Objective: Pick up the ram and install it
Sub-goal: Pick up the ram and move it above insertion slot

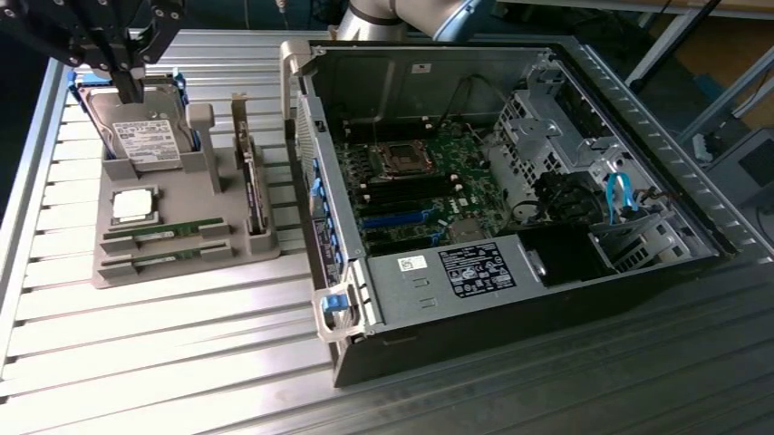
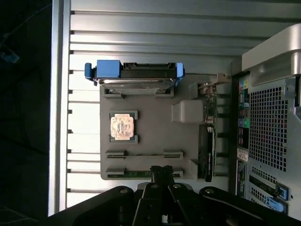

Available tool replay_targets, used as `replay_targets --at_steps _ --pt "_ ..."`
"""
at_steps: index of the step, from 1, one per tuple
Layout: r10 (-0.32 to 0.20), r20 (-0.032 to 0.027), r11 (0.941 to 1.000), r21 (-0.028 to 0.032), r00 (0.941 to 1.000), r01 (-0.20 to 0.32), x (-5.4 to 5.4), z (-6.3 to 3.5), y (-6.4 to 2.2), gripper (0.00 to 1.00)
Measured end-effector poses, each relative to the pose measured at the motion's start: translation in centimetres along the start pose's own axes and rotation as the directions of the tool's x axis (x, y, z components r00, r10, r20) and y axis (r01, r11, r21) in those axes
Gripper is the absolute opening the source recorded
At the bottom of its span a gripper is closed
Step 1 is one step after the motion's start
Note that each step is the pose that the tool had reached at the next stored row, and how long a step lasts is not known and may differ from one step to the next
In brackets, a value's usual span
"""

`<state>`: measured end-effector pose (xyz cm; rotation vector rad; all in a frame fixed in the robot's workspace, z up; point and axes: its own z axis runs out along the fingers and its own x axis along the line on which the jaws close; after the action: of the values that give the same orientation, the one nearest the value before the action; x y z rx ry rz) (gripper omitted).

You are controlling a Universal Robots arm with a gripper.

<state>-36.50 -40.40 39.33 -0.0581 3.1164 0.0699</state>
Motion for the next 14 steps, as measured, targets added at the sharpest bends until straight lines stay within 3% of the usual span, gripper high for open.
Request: replay_targets --at_steps 14 --pt "-0.096 -0.0042 0.9954 -0.0026 0.9953 0.096 0.02 0.0 0.0 0.1"
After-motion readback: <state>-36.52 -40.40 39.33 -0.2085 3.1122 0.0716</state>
